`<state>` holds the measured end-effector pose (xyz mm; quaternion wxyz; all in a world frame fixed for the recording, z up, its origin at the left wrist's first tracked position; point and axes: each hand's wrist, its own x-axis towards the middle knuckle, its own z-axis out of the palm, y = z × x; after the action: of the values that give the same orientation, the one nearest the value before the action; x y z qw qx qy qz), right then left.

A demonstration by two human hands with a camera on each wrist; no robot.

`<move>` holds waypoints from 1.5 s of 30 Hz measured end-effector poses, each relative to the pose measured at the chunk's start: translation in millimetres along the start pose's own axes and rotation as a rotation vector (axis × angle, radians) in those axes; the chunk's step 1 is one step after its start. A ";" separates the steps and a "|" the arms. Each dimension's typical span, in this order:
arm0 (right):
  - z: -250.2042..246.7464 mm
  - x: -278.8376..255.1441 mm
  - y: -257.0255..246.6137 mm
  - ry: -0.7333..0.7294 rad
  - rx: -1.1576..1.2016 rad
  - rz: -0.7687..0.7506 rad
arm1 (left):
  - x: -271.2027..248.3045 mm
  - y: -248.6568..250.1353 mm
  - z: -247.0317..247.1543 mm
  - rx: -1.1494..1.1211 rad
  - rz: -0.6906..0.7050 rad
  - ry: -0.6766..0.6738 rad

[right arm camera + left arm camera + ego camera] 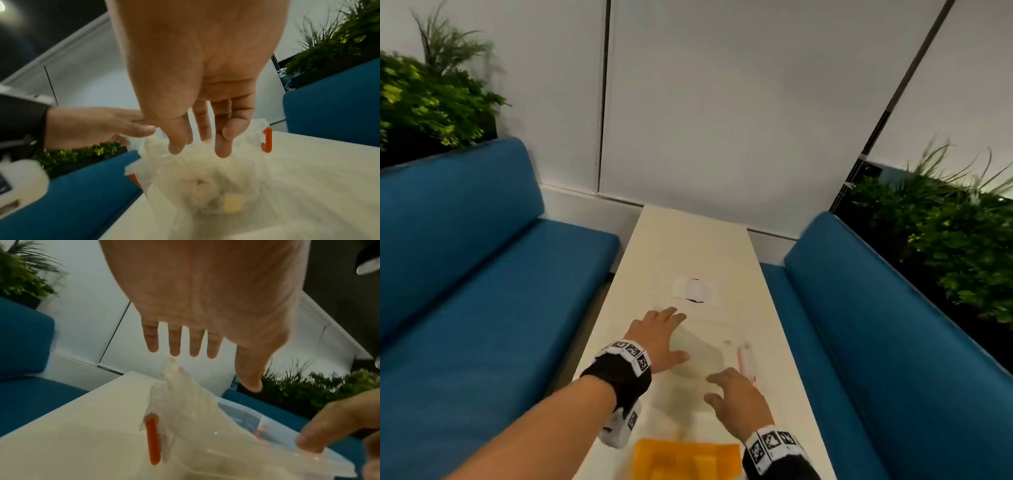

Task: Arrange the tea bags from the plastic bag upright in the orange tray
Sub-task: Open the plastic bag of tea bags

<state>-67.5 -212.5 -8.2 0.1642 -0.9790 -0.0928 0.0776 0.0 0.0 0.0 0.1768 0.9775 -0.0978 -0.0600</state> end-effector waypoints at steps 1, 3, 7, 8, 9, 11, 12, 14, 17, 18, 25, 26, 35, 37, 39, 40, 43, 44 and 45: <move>3.1 3.6 -1.7 -0.018 -0.033 0.011 | 6.6 3.3 3.4 0.080 0.010 -0.035; 7.2 9.3 -2.9 0.006 -0.088 0.024 | 19.6 7.3 11.6 0.231 -0.024 -0.097; 13.1 16.6 -0.3 0.040 -0.131 0.042 | 41.9 9.2 25.0 0.432 -0.074 -0.195; 14.9 18.3 1.0 0.053 -0.128 0.032 | 43.6 11.1 23.6 0.503 -0.075 -0.228; 16.2 19.3 0.9 0.048 -0.128 0.027 | 46.2 12.5 24.4 0.548 -0.070 -0.238; 17.5 22.4 2.6 0.049 -0.126 0.017 | 49.6 15.9 19.1 0.575 -0.048 -0.243; 17.7 24.3 4.5 0.052 -0.124 0.013 | 49.2 18.5 11.8 0.549 -0.019 -0.228; 16.1 28.7 11.7 0.046 -0.117 0.023 | 47.1 25.0 -11.7 0.419 0.045 -0.159; 11.5 35.5 28.5 0.044 -0.077 0.059 | 38.9 32.5 -58.7 0.234 0.123 -0.026; 9.0 38.3 34.3 0.050 -0.078 0.066 | 34.4 33.8 -76.0 0.218 0.140 0.016; -9.2 50.1 74.2 0.098 -0.068 0.129 | -13.3 13.8 -145.2 0.025 0.076 0.207; -10.8 51.1 76.9 0.093 -0.061 0.140 | -20.3 7.0 -142.0 0.016 0.059 0.202; -16.4 43.6 8.6 0.192 0.243 0.023 | -65.5 -61.4 -42.5 -0.160 -0.076 0.032; -9.7 46.3 -20.0 0.115 0.338 -0.049 | -77.5 -68.7 -33.8 -0.272 -0.032 -0.041; -1.9 52.5 -40.9 0.054 0.379 -0.083 | -86.1 -75.7 -35.6 -0.373 -0.017 -0.061; 1.8 56.5 -47.5 0.031 0.384 -0.093 | -88.3 -80.1 -36.6 -0.411 -0.008 -0.035; 8.8 68.9 -60.0 -0.079 0.411 -0.099 | -92.3 -93.2 -39.4 -0.457 0.030 0.089; 9.4 72.1 -64.2 -0.125 0.448 -0.087 | -94.2 -95.8 -40.8 -0.460 0.040 0.118; 9.1 74.9 -68.7 -0.162 0.512 -0.069 | -95.9 -97.6 -42.3 -0.463 0.048 0.143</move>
<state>-7.2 -130.4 -2.8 0.4012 -0.8924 -0.1162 0.1709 -70.4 124.1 12.4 0.4039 0.9101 -0.0921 -0.0073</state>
